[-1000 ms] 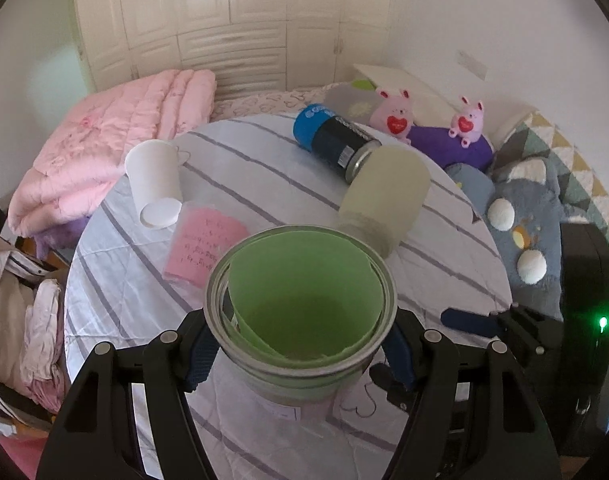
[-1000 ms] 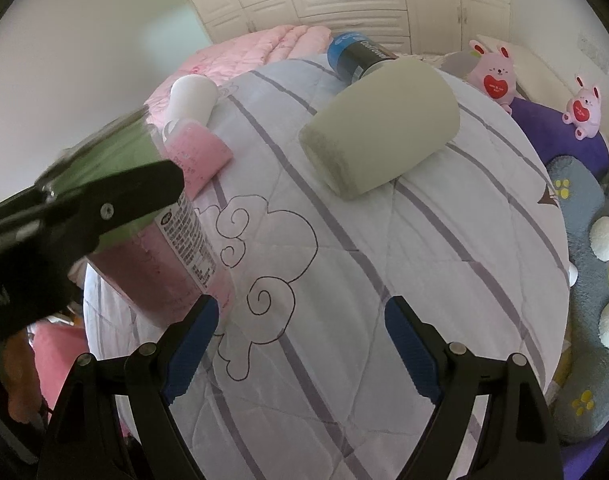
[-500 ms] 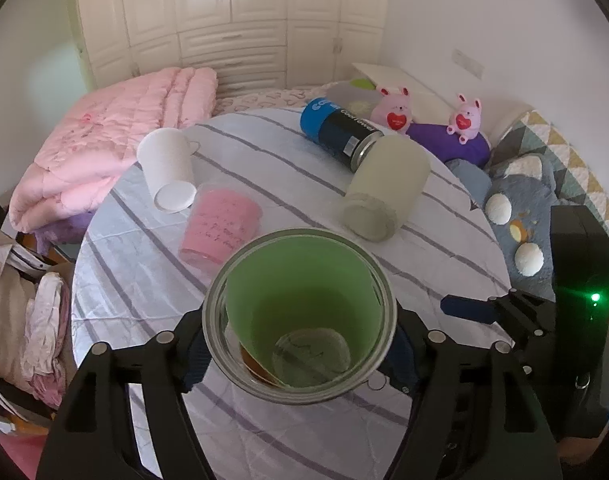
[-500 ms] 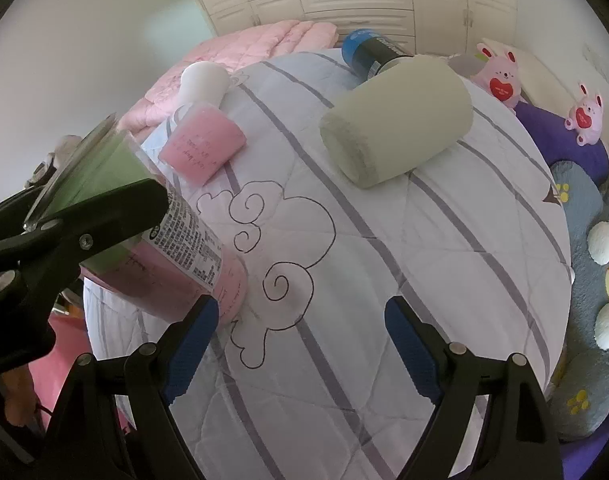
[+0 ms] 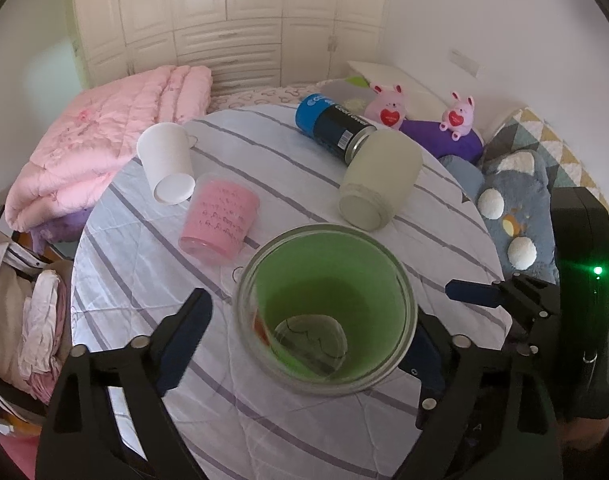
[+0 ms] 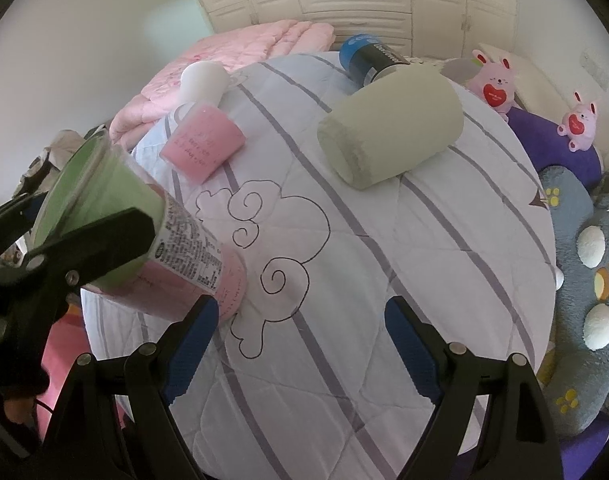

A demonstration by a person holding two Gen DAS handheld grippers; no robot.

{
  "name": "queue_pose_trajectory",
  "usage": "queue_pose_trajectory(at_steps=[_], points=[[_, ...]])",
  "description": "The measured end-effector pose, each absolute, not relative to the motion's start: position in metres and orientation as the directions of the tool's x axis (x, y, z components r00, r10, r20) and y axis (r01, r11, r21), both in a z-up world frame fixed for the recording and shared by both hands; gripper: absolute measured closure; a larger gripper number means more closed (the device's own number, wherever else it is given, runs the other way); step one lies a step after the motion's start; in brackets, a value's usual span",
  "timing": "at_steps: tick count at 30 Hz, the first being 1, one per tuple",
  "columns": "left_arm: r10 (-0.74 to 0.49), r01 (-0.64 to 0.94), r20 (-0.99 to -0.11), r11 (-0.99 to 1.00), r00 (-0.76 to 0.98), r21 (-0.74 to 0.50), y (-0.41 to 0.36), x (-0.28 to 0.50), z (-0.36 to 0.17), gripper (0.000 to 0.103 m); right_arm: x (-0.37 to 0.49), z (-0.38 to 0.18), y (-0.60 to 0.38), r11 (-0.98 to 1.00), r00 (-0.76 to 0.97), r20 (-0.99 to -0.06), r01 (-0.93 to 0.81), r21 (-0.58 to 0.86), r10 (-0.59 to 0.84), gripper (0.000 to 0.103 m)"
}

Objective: Flip cup upright
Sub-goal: 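Lower the upright jar onto the table with the right gripper, then open the right gripper and withdraw it from the jar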

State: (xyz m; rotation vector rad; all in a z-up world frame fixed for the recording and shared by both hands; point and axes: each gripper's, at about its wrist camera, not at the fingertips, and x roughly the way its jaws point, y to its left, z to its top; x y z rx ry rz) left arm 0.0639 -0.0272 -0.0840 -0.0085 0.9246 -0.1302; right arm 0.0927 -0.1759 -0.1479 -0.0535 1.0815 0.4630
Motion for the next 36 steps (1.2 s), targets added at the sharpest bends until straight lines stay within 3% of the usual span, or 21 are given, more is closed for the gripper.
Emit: queue_pose_trajectory(at_steps=[4,36], points=[[-0.127,0.104,-0.784,0.991,0.607,-0.080,-0.026,0.062,-0.081,0.001,0.091,-0.147,-0.176,0.906,0.387,-0.862,-0.386,0.172,0.328,0.016],[-0.114,0.115,-0.674,0.992,0.730,-0.043,-0.010,-0.012,-0.028,0.000,0.038,-0.080,-0.173,0.917,0.538,-0.812,-0.399,-0.010,0.225,0.016]])
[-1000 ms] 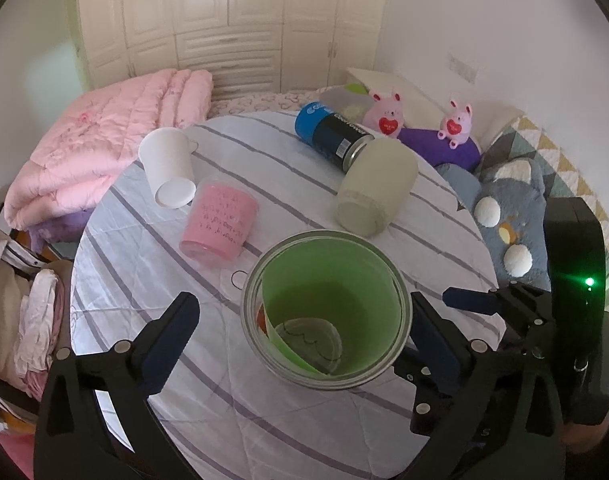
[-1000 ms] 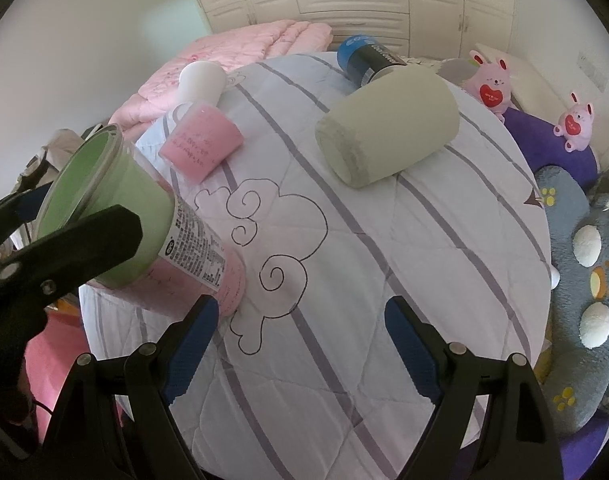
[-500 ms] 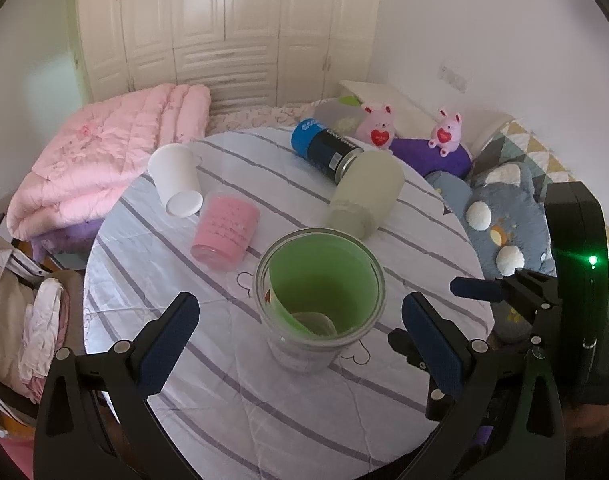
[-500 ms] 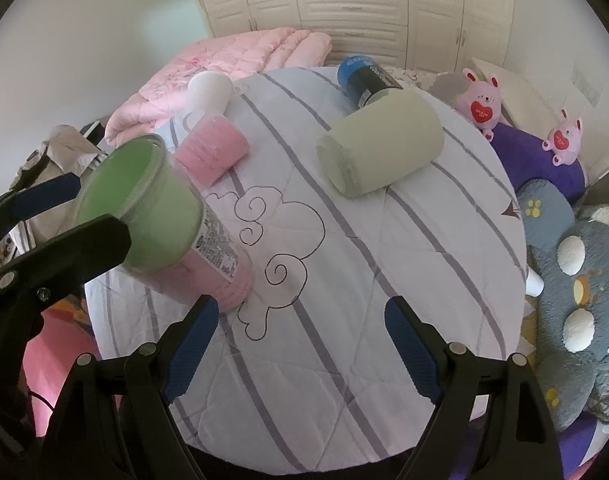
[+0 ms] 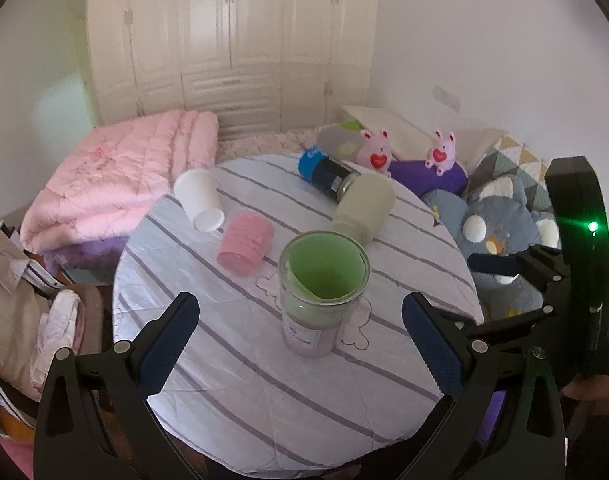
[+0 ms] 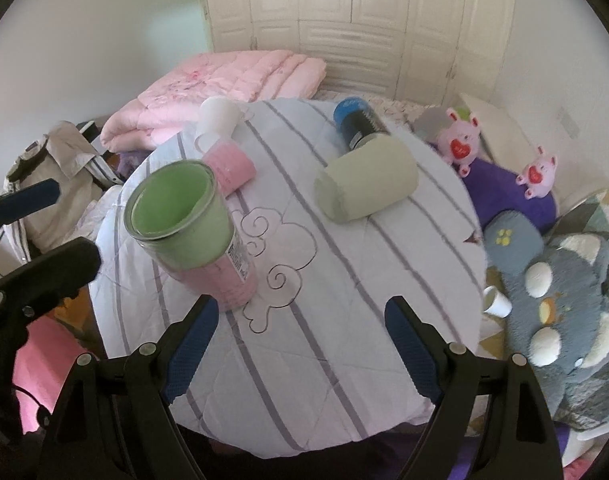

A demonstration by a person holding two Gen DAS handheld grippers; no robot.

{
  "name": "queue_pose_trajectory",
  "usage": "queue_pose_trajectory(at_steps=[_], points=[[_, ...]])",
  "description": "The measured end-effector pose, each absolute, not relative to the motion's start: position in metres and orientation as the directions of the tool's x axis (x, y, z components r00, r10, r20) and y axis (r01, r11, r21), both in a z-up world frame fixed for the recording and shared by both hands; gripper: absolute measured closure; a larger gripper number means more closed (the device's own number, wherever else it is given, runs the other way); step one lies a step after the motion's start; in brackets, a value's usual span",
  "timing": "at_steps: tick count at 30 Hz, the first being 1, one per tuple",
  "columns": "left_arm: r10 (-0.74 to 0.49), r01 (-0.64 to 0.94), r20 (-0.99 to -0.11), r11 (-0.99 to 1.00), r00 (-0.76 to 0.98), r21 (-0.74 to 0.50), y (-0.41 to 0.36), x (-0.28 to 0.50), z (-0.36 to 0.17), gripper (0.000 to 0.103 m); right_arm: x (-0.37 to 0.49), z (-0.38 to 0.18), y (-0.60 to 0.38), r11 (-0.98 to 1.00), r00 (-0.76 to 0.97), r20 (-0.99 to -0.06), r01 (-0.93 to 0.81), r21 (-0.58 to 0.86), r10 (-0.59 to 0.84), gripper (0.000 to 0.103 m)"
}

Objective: Flip cup upright

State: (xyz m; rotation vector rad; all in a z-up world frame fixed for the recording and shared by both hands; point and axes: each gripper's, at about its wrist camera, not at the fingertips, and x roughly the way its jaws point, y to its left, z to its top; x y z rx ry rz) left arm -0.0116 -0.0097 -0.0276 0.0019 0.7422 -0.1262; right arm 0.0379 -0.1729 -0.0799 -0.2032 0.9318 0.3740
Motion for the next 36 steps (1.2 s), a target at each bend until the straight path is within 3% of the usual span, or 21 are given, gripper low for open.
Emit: queue_pose_trajectory(at_steps=[8,19,30,36], points=[[-0.086,0.078,-0.623,0.996,0.778,-0.040,0.001,-0.030,-0.011,0.000,0.025,-0.046,-0.182,0.944,0.661,-0.718,-0.328,-0.017,0.217,0.016],[-0.047,0.022,-0.534,0.998,0.844,-0.053,0.008,-0.040,0.006,0.000,-0.004,-0.005,-0.182,0.966,0.860,-0.469,-0.253,-0.049,0.201,0.016],[-0.064,0.047,-0.473,0.998,0.879,-0.047,0.002,-0.037,0.009,0.000,-0.015,-0.005,-0.177,0.973,0.912,-0.371,-0.220,-0.076,0.177,0.016],[-0.077,0.071,-0.482,0.997,0.873,-0.031,-0.005,-0.028,0.010,0.000,-0.009,-0.004,-0.182,0.976,0.913,-0.369,-0.209,-0.065,0.171,0.016]])
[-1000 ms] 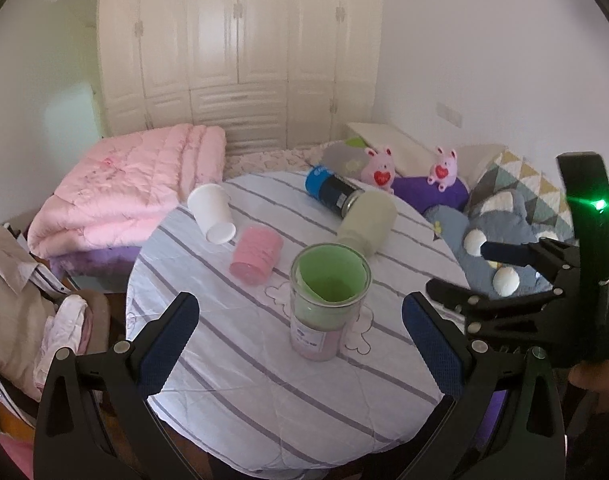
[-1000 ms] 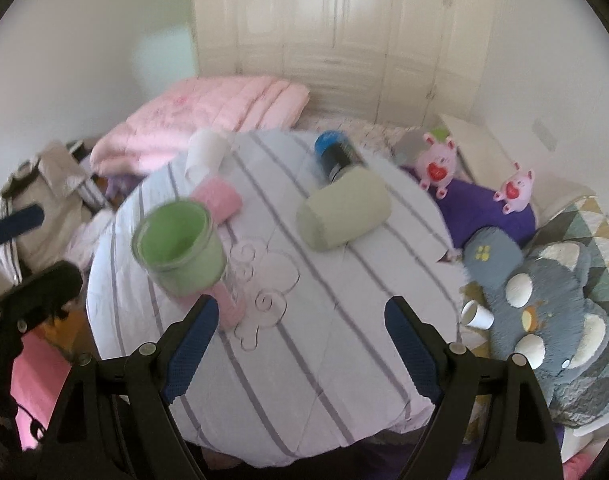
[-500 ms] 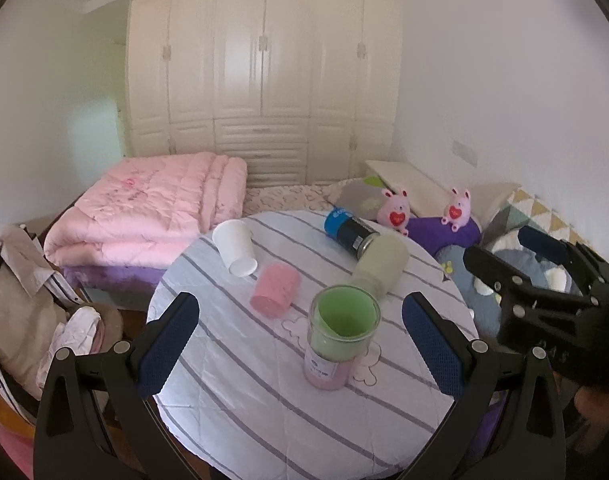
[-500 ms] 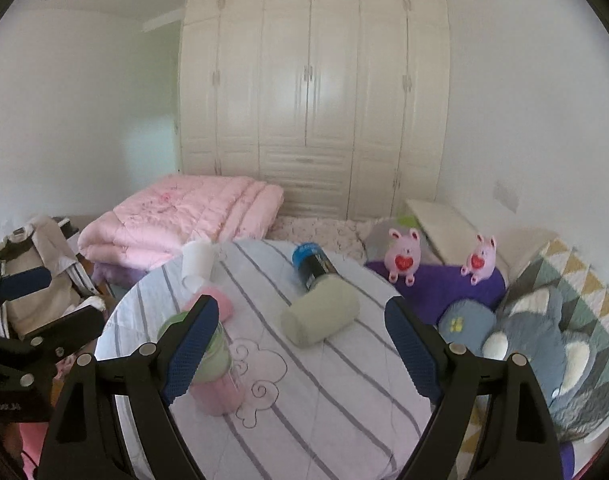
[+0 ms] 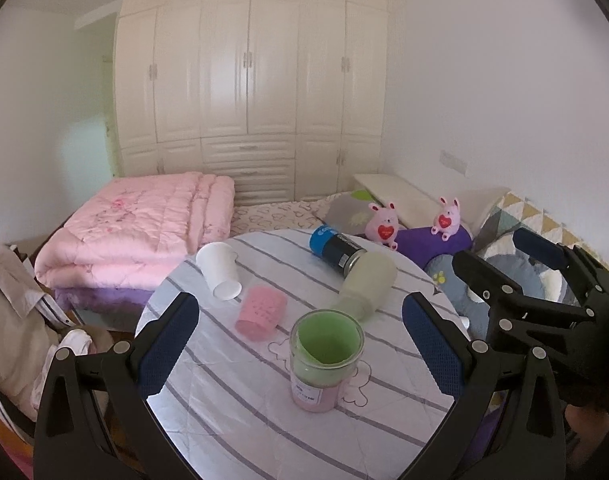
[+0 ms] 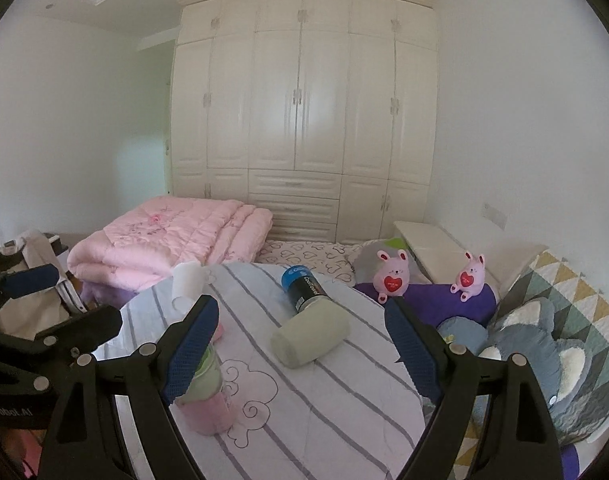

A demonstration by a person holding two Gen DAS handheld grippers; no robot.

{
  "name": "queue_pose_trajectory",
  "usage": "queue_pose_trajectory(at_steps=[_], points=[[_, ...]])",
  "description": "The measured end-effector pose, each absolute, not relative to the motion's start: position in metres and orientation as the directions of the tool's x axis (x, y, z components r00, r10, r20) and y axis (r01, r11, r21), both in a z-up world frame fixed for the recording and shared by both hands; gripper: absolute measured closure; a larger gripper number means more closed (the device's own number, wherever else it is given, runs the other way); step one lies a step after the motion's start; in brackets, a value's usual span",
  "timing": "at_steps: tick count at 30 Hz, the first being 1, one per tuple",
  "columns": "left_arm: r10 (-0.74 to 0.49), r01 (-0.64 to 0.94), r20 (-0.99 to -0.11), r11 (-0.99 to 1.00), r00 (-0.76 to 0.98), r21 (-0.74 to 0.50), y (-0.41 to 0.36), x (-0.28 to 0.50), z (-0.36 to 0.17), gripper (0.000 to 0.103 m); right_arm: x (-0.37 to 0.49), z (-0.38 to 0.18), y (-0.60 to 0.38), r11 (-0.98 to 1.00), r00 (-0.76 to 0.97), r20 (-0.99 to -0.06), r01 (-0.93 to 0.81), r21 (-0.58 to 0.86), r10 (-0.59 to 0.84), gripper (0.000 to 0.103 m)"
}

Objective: Flip cup upright

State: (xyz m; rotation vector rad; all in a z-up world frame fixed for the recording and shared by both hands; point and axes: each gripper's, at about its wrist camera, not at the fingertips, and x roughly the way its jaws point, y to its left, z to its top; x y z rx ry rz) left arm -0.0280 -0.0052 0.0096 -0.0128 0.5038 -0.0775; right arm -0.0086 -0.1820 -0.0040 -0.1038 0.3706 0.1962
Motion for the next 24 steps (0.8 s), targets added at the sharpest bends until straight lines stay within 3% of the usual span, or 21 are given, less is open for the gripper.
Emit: queue_pose_trajectory(at_steps=[15,24], points=[[-0.057,0.055,-0.494,0.998,0.867,-0.019,-0.009,-0.009,0.006,0.000,0.007,-0.007,-0.185,0.976,0.906,-0.385,-0.212,-0.046,0.179,0.016],[-0.040,0.053,-0.452,0.998,0.891,0.017,-0.010,-0.009,0.005,0.000,0.010,-0.009,-0.188,0.978,0.919,-0.353,-0.203,-0.047,0.174,0.016]])
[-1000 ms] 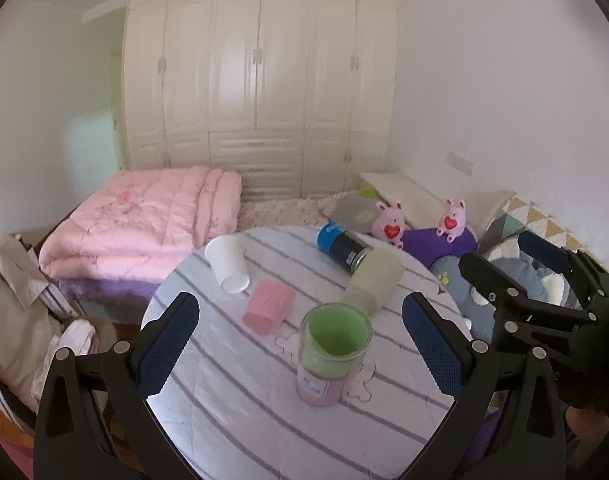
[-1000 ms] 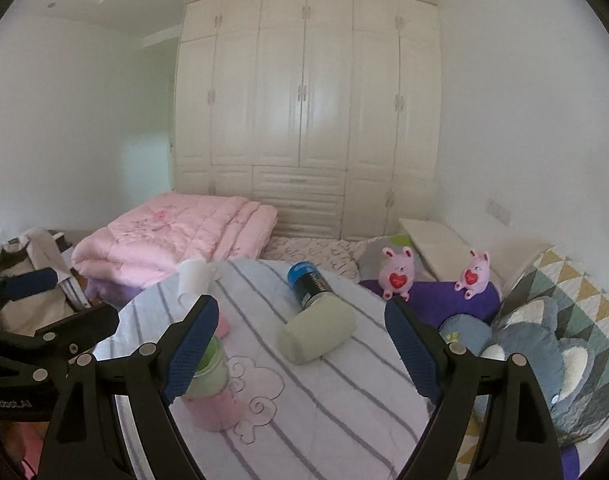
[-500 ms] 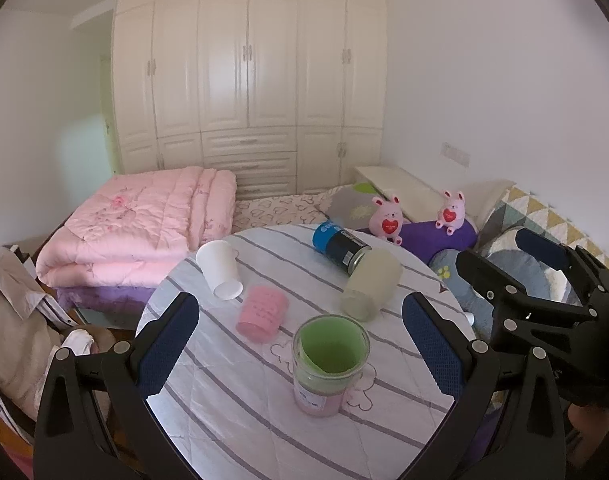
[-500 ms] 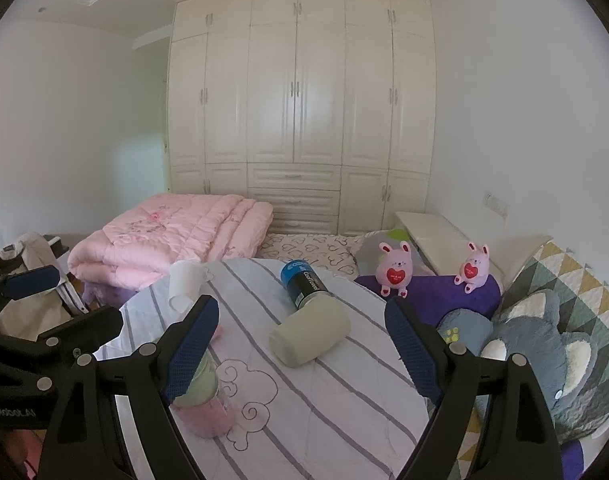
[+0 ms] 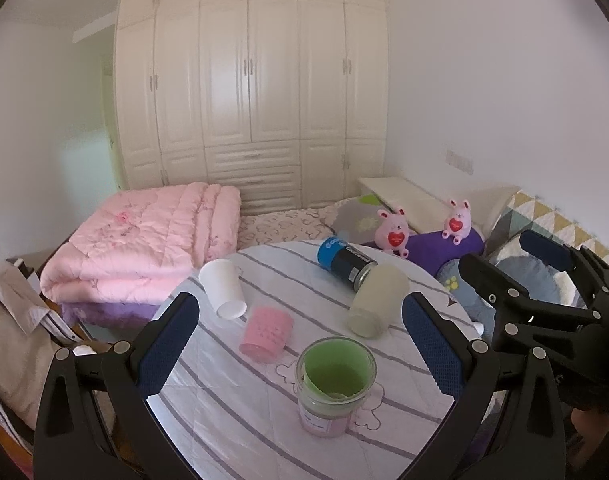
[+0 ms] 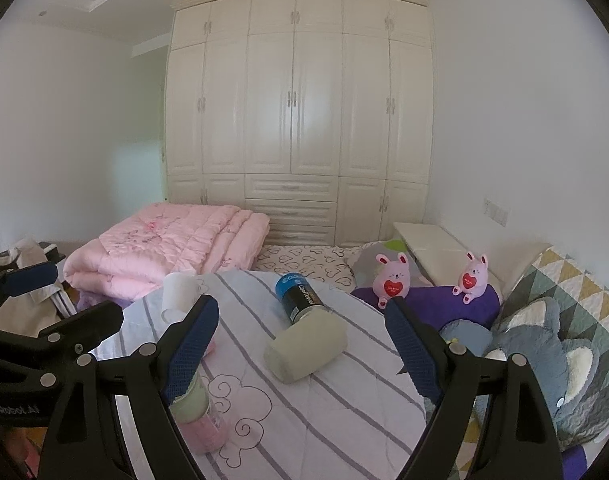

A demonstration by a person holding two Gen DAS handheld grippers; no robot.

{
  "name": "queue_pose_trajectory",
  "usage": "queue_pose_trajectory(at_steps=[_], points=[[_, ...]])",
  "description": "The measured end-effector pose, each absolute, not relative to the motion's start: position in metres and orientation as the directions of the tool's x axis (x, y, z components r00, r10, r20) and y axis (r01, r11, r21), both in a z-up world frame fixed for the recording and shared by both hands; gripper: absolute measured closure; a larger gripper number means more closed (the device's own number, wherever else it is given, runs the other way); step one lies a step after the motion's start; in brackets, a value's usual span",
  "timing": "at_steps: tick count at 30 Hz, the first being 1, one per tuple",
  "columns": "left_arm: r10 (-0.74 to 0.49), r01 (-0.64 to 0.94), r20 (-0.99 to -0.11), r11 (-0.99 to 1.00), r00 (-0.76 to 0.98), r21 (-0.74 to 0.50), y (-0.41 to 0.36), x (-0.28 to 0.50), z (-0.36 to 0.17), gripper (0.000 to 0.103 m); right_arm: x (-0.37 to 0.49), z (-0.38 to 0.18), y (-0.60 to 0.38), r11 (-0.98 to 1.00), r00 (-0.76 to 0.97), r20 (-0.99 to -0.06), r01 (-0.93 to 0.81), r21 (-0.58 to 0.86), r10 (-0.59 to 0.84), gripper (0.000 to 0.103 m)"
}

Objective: Flip cup upright

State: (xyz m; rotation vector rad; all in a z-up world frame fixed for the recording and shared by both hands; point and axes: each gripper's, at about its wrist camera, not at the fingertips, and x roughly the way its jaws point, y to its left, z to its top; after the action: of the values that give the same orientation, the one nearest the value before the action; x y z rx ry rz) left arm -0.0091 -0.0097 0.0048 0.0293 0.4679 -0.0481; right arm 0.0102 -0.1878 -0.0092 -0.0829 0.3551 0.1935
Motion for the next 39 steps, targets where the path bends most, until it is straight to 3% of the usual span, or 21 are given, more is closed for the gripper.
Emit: queue_pose_trajectory(at_steps=[39], points=[[-0.024,0.045,-0.442,0.998,0.897,0.038,-0.008,0.000,-0.001,0.000,0.025,-0.018,-0.184,0.979,0.898,-0.405,-0.203,-0.031,0.173,0.016]])
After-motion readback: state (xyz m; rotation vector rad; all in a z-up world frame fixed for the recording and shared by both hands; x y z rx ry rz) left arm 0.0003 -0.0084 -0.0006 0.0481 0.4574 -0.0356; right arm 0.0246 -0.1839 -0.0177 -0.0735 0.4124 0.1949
